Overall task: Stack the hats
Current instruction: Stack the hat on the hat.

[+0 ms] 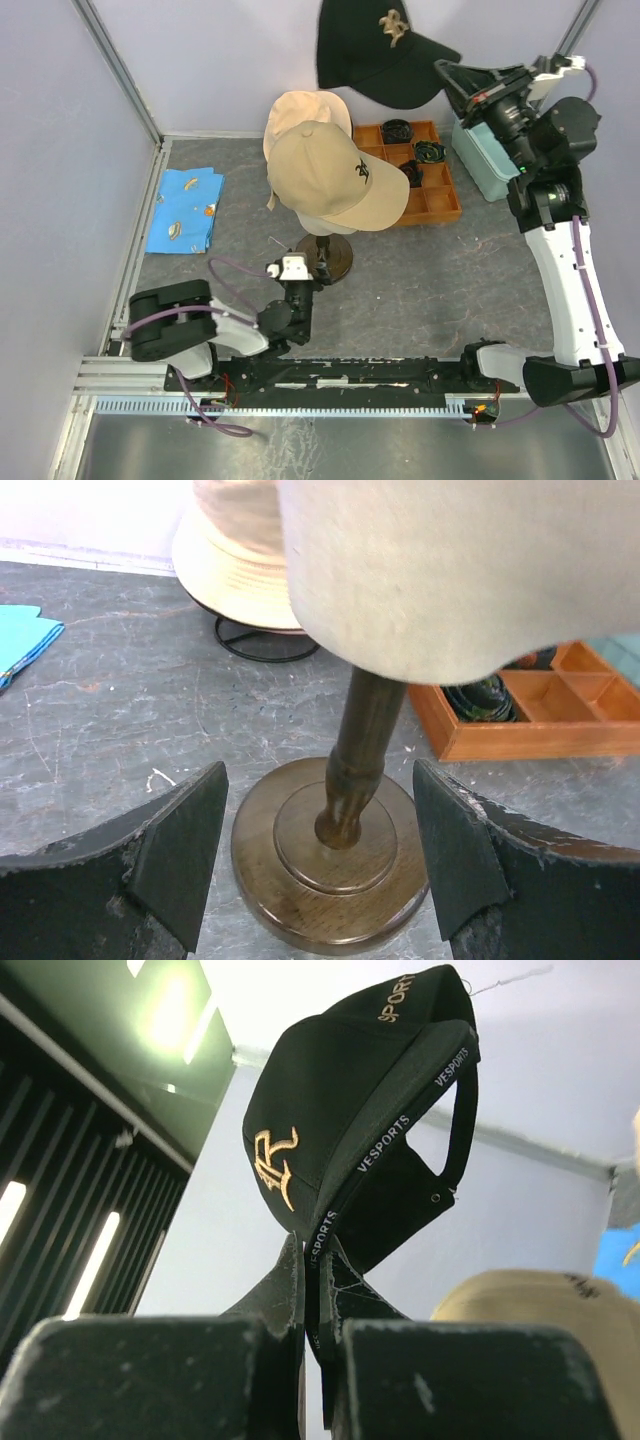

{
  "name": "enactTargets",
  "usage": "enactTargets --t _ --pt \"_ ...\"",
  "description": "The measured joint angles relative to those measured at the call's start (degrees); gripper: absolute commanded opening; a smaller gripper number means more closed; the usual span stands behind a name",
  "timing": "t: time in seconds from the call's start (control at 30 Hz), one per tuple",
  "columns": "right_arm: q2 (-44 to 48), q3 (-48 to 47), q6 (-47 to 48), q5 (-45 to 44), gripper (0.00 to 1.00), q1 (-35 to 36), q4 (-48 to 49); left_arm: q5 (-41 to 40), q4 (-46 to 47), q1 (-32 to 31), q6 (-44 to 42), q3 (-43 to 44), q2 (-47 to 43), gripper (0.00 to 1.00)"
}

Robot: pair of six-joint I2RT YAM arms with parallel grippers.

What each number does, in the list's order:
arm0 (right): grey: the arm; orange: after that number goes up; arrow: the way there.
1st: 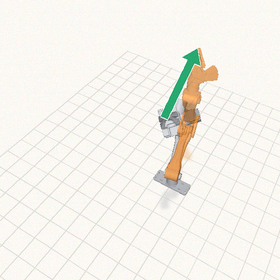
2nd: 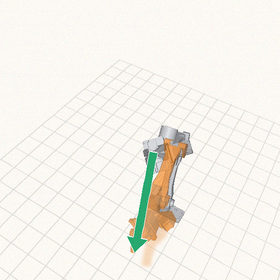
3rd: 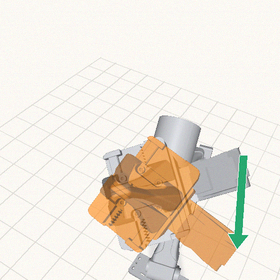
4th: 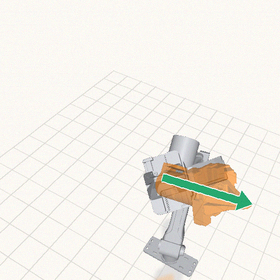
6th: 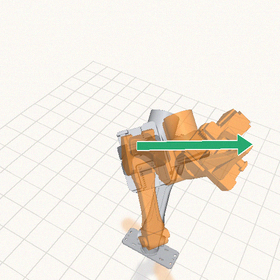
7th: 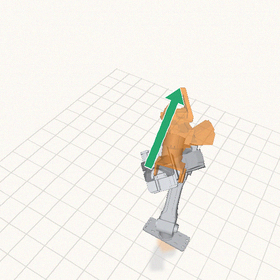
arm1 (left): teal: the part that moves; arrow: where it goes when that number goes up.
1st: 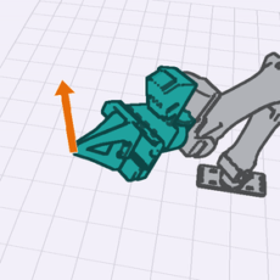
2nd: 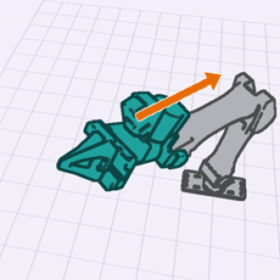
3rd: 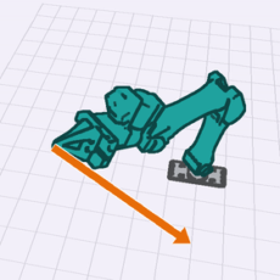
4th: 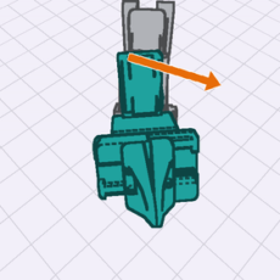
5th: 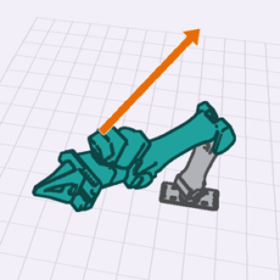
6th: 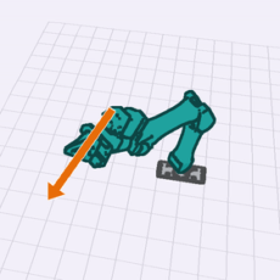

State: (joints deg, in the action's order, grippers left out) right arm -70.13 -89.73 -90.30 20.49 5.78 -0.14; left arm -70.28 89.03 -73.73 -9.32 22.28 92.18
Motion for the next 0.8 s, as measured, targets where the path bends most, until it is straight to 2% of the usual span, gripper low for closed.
enactTargets --t 0.1,0.17,0.33,0.43,0.6,0.8 --pt "-0.7 -1.7 1.6 -0.9 0.0 6.7 -1.4 -1.2 -1.0 -1.0 -0.8 -2.9 -7.4 0.8" --pt "-1.3 -2.8 2.1 -0.9 0.0 9.9 -2.6 -2.3 -5.2 -1.4 -0.6 -4.6 -14.8 0.79" --pt "-3.7 -6.6 1.3 -0.7 0.0 12.4 -5.3 -3.9 -28.9 -1.4 7.8 -4.8 -39.8 0.74" --pt "-5.6 -8.5 0.2 -1.3 0.0 14.6 -7.0 -4.9 -39.2 -1.4 11.3 -4.8 -49.1 0.74" --pt "-9.0 -10.9 -0.5 -1.5 0.0 19.6 -12.5 -5.7 -49.3 -1.4 13.0 -4.8 -53.3 0.75" --pt "-10.8 -12.9 -0.1 -1.5 0.0 22.9 -21.4 -5.9 -53.0 -1.4 12.9 -4.9 -53.1 0.76"
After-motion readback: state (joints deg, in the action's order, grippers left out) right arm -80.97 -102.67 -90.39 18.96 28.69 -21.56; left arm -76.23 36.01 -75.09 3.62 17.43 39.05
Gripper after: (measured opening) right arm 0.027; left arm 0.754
